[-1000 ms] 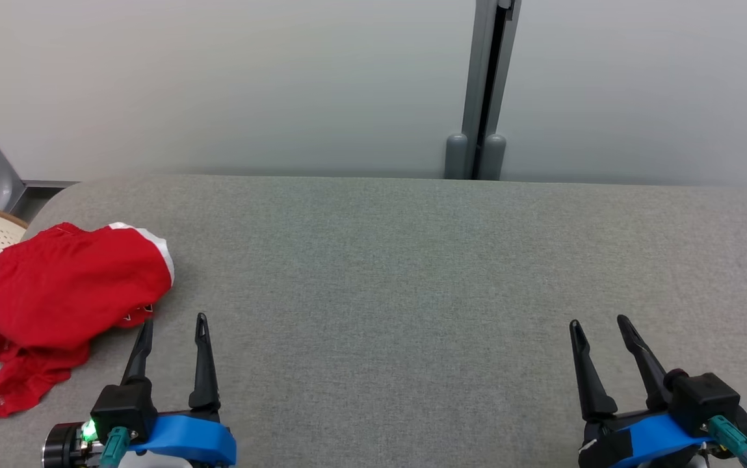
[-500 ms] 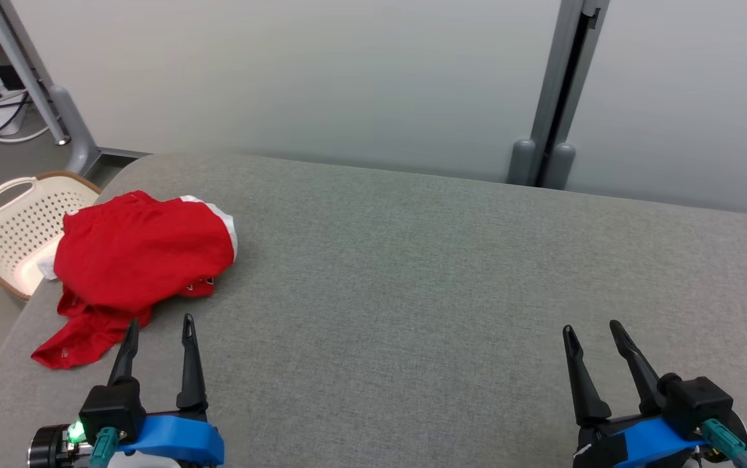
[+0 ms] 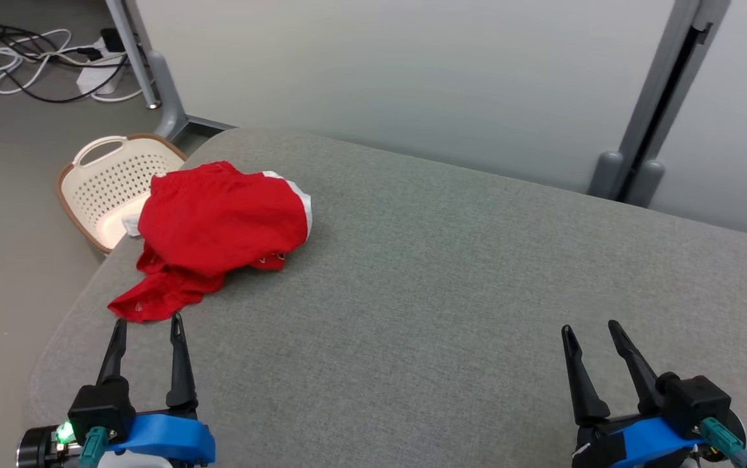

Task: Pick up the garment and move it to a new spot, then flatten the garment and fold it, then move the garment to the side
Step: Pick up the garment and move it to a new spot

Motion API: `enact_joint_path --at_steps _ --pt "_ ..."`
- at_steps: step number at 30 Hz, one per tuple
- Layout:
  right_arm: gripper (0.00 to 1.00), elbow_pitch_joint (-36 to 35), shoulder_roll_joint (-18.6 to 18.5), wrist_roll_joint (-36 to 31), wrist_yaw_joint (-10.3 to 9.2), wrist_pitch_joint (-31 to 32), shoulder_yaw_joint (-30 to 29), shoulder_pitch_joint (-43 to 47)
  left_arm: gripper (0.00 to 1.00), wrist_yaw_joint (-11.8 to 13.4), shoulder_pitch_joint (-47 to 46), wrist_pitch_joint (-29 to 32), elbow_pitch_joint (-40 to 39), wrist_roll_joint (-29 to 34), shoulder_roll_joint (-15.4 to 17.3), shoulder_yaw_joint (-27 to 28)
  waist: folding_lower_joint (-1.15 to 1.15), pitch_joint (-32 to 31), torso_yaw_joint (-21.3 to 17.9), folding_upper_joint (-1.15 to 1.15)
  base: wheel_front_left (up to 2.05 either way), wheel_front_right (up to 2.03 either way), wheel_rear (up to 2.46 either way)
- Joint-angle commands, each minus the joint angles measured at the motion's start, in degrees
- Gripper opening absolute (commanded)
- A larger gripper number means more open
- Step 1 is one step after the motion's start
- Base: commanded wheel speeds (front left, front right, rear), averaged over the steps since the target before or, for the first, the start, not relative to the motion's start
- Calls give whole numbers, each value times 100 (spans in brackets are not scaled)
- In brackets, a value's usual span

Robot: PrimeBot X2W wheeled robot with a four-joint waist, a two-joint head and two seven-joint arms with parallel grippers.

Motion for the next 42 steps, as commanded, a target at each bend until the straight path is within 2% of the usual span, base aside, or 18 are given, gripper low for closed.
enact_joint_path --at_steps 1,13,22,31,42 --pt "100 14 -22 -7 3 -32 4 -51 100 17 -2 5 -24 -5 38 19 0 15 157 0 0 0 0" --pt "100 86 -23 24 3 -38 77 -71 100 93 83 39 -103 -109 133 67 0 33 617 0 0 0 0" --pt "100 77 -24 -4 3 -39 173 -120 100 154 101 33 -152 -186 156 98 0 83 577 0 0 0 0" --pt "100 -116 -23 -204 3 21 289 -307 100 73 -500 -2 -80 -368 344 309 0 406 100 0 0 0 0" --pt "100 -885 -22 -598 3 315 278 -652 100 -127 -2118 -35 398 -650 950 851 0 1376 -861 0 0 0 0"
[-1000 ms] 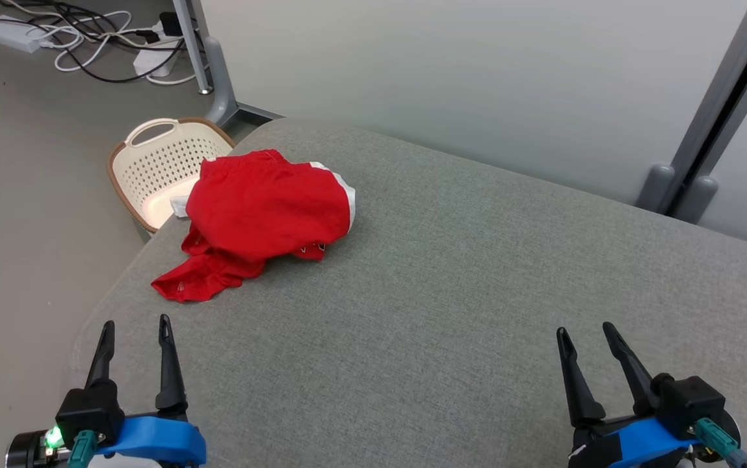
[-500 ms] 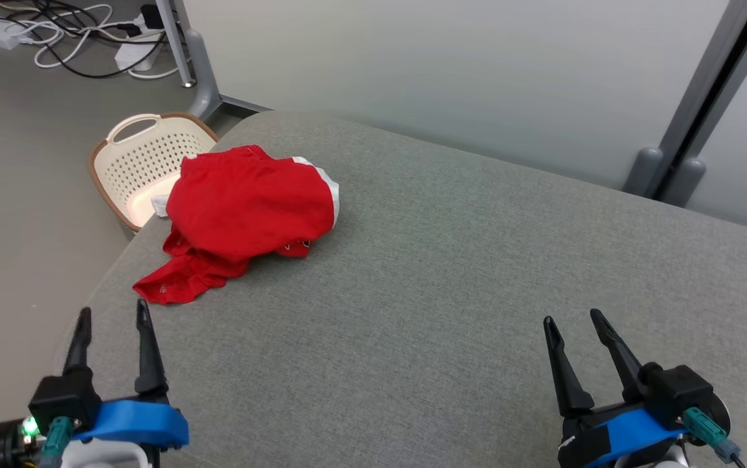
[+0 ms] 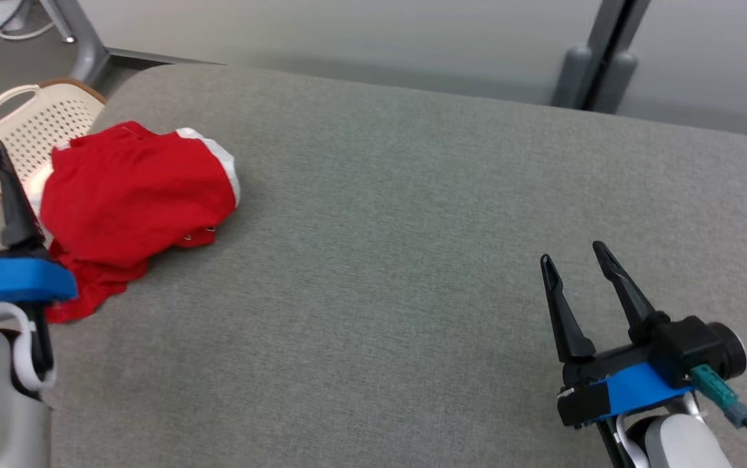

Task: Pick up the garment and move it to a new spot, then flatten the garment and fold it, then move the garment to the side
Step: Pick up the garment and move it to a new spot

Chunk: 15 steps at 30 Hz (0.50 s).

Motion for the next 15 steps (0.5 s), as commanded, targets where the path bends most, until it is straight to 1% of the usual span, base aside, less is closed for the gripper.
enact_joint_path --at_steps 1,4,5,6,9,13,15 --pt "100 -141 -23 -52 3 41 -15 -106 100 -49 -267 -23 114 -60 107 94 -2 464 -450 0 0 0 0" --pt "100 -364 -21 -141 3 89 -67 -169 100 -135 -646 -23 364 -126 257 174 -2 695 -650 0 0 0 0" --pt "100 -426 -21 -145 3 101 -69 -183 100 -149 -754 -10 469 -150 344 214 -2 768 -714 0 0 0 0" --pt "100 -541 -20 -159 3 127 -72 -213 100 -232 -992 35 725 -223 506 281 -2 900 -821 0 0 0 0" --pt "100 -674 -21 -178 3 168 -38 -246 100 -362 -1304 241 1226 -298 693 295 -2 1074 -945 0 0 0 0" --pt "100 -783 -20 -211 3 180 -46 -284 100 -527 -1615 677 1942 -374 931 238 -2 1236 -1025 0 0 0 0" --pt "100 -816 -20 -217 3 187 -69 -303 100 -633 -1747 929 2276 -422 972 172 -2 1294 -1036 0 0 0 0"
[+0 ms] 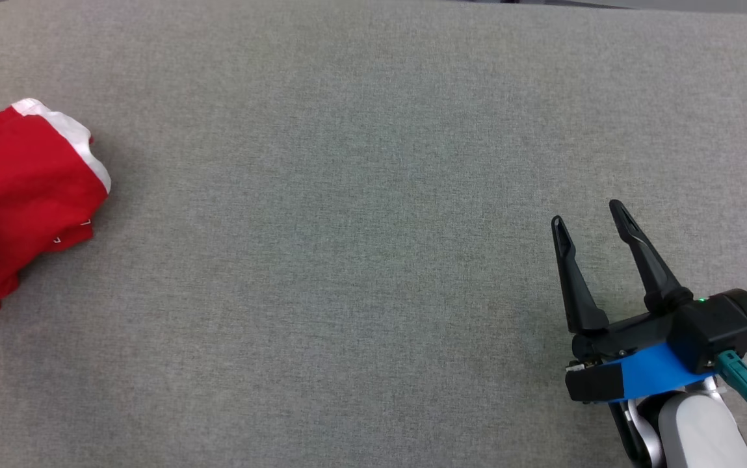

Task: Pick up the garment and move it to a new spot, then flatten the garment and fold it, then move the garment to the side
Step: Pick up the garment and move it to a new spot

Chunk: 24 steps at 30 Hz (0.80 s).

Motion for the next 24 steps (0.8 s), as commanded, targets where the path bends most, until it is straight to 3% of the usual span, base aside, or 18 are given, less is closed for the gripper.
enact_joint_path --at_steps 1,10,15,16,17,18,24 --pt "100 -51 -18 -43 3 1 -16 -83 100 -86 -138 139 240 -57 45 -42 -2 118 -66 0 0 0 0" --pt "100 -54 -18 -34 3 47 18 -162 100 -359 -435 1306 1387 -383 43 -378 -2 135 -75 0 0 0 0" --pt "100 -53 -18 5 3 31 77 -162 100 -408 -453 1476 1661 -555 6 -556 -2 103 -148 0 0 0 0" --pt "100 -49 -18 14 3 22 88 -148 91 -412 -440 1470 1695 -581 13 -587 -2 88 -170 0 0 0 0" --pt "100 -53 -18 17 3 14 94 -126 40 -415 -437 1385 1700 -604 22 -596 -2 80 -183 0 0 0 0" --pt "100 -48 -18 22 3 3 91 -106 0 -417 -426 1329 1722 -636 38 -602 -2 66 -200 0 0 0 0" --pt "100 44 -18 100 3 -38 73 -52 0 -415 -456 807 1716 -567 185 -765 -2 -77 -246 0 0 0 0"
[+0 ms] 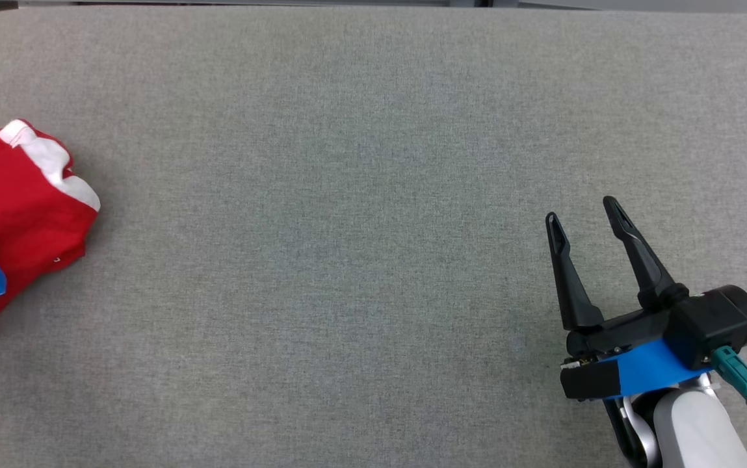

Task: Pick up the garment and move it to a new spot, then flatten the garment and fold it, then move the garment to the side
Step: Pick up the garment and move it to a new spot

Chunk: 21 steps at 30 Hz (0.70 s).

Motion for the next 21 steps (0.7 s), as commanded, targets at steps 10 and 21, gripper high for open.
enact_joint_path --at_steps 10,21 --pt "100 394 -17 326 3 -203 100 98 0 6 -402 -1323 -535 402 287 -318 0 -657 -62 0 0 0 0" --pt "100 741 -18 644 3 -393 183 289 0 90 -816 -1653 -1976 741 355 -620 0 -1196 -466 0 0 0 0"
